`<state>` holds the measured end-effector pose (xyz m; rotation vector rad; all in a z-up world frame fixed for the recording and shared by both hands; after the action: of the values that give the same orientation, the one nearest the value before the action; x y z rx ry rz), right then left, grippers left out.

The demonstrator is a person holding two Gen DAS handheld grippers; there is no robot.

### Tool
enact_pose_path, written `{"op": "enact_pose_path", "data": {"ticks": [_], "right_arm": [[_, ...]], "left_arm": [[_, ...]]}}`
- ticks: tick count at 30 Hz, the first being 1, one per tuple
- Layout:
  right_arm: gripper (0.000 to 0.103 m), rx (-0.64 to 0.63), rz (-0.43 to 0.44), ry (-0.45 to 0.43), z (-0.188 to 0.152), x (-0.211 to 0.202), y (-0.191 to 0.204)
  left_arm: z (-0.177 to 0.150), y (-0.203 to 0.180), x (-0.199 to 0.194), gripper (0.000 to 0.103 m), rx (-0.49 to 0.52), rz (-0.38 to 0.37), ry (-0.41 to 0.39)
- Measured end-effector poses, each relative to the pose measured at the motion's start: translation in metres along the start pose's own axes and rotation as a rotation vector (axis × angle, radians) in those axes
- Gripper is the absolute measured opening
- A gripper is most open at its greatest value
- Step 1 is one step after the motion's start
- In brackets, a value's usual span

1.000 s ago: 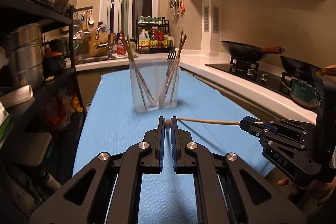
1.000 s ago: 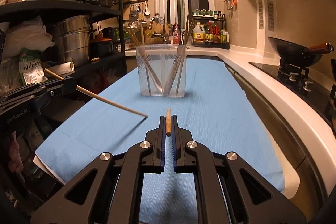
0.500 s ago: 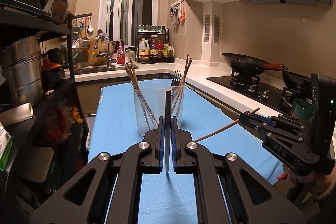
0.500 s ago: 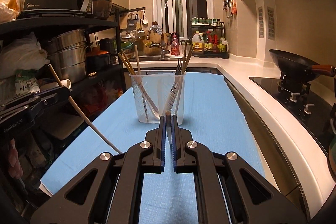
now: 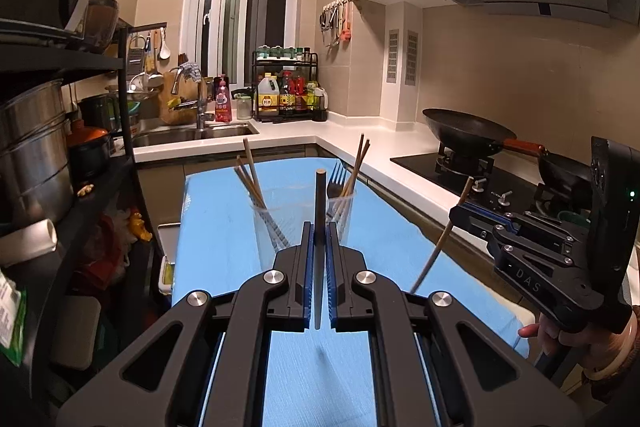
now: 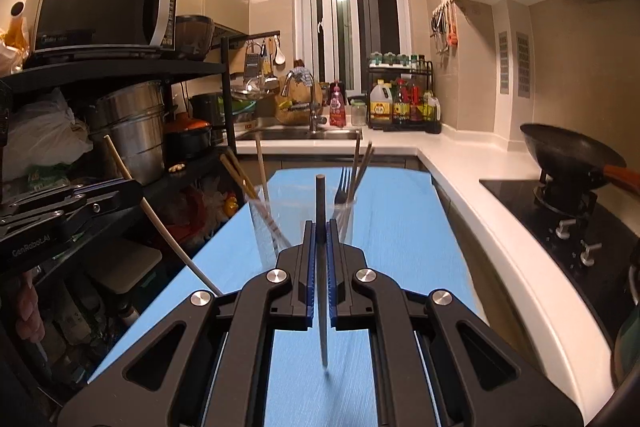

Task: Organize utensils
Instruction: 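Lower both chopsticks into the container and open both grippers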

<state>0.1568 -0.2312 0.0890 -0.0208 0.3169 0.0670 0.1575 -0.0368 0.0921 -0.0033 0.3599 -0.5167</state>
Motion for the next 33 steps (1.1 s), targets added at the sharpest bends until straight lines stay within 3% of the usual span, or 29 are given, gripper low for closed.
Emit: {"op": "enact_pose_path", "data": {"ticks": [8,18,25,33], "right_arm": [[0.005,-0.028,0.021,-0.117,0.087,-0.005,0.0],[0.005,-0.028,0.039,-0.183,0.152,0.035,0.013],[0.005,-0.008,0.033,-0.162,0.162,0.082,0.016],[0.005,0.008,0.027,-0.089,0.137,0.126,0.016]], "left_arm": [[0.067,0.018,-0.001,0.006,0.0,-0.002,-0.04],[0.137,0.03,0.03,0.006,0.036,0.018,-0.056],[0.143,0.041,0.072,0.006,0.017,0.015,-0.014],[0.122,0.054,0.11,0.006,0.005,0.021,0.049]]}}
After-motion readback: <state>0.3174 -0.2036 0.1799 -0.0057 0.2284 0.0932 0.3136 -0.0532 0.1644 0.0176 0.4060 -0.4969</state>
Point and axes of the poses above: each gripper's, at about its wrist camera, not at the fingertips, and x roughly the way its jaws point, y to its left, z to its top, the point moved 3 cm from there along x, roughly the way its jaws point, and after that the axes turned 8 degrees about -z, right-handed, at the moved point
